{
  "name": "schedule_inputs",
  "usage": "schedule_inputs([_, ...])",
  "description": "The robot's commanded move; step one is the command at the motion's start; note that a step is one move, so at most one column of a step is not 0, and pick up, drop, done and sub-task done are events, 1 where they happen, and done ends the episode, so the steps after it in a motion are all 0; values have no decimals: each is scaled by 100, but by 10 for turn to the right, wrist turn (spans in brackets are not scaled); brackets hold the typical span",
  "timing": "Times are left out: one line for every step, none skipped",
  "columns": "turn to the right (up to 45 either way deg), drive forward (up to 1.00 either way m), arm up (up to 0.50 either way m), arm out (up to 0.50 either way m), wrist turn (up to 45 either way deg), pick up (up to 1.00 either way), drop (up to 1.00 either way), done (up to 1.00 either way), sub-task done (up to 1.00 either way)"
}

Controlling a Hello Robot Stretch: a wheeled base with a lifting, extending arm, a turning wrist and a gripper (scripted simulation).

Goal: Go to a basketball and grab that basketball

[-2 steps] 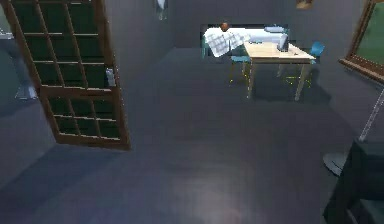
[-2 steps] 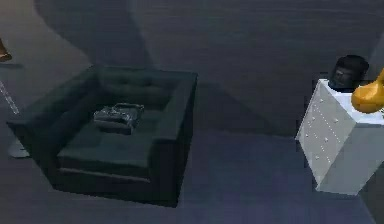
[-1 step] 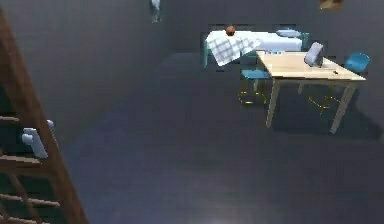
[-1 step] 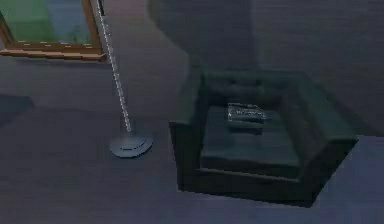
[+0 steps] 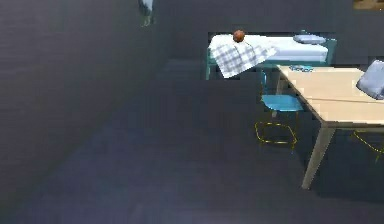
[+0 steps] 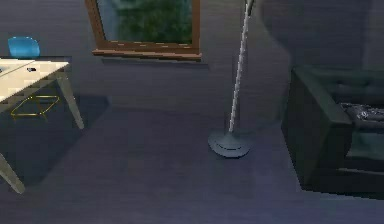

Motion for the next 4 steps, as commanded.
schedule_inputs([30, 0, 0, 0, 0, 0, 0, 0, 0])
schedule_inputs([0, 100, 0, 0, 0, 0, 0, 0, 0])
schedule_inputs([0, 70, 0, 0, 0, 0, 0, 0, 0])
schedule_inputs([60, 0, 0, 0, 0, 0, 0, 0, 0])
